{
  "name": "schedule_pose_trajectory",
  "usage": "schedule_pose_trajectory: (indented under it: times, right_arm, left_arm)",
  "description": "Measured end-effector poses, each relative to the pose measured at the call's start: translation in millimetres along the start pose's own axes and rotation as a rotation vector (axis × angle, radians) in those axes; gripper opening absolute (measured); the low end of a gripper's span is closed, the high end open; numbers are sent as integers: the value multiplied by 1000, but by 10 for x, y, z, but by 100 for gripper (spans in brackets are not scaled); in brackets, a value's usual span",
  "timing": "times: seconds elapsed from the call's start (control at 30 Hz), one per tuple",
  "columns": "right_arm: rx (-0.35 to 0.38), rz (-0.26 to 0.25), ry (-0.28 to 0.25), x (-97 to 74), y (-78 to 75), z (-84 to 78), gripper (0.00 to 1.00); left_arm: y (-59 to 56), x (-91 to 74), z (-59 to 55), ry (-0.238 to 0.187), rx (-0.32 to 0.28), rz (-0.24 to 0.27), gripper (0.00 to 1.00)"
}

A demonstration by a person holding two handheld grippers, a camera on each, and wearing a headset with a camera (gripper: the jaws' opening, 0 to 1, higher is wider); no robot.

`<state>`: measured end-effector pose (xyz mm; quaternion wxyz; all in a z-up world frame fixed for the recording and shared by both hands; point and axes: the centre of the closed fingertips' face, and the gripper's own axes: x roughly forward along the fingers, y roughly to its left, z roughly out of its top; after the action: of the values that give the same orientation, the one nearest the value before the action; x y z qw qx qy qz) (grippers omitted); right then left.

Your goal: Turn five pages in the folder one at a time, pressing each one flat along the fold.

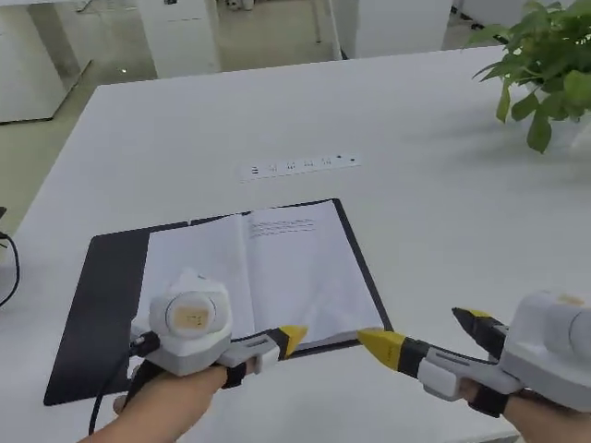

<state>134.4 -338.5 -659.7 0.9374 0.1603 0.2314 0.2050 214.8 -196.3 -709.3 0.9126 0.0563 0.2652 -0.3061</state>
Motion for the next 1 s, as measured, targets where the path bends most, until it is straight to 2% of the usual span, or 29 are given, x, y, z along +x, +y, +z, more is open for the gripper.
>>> schedule_pose_trajectory:
  times: [0.27,0.57,0.67,0.77,0.8,0.83,0.9,0.93,0.97,1.0]
  right_arm:
    - [20,-23,-12,-12,-44,-15,96]
    - [37,-30,-20,6,-57,-52,94]
    - [42,-34,-25,6,-65,-51,93]
    - [46,-33,-26,5,-64,-52,93]
    - [46,-33,-23,6,-64,-56,93]
    - [45,-34,-23,5,-66,-57,93]
    - [47,-34,-21,4,-69,-62,93]
    - [47,-33,-19,5,-69,-67,93]
    - [49,-34,-17,6,-79,-75,93]
    - [49,-35,-16,7,-84,-79,93]
  left_arm:
    - [-211,389,-74,26,12,-30,80]
    - [-353,774,-166,35,30,-14,69]
    - [-373,846,-211,48,29,1,65]
    - [-361,879,-301,74,20,24,60]
    - [-368,887,-331,76,34,31,59]
    - [-363,891,-335,73,65,39,59]
    - [-402,900,-326,61,63,30,54]
    - [-412,907,-318,55,62,29,50]
    - [-478,922,-303,39,97,-3,42]
    - [-510,926,-296,26,120,-12,37]
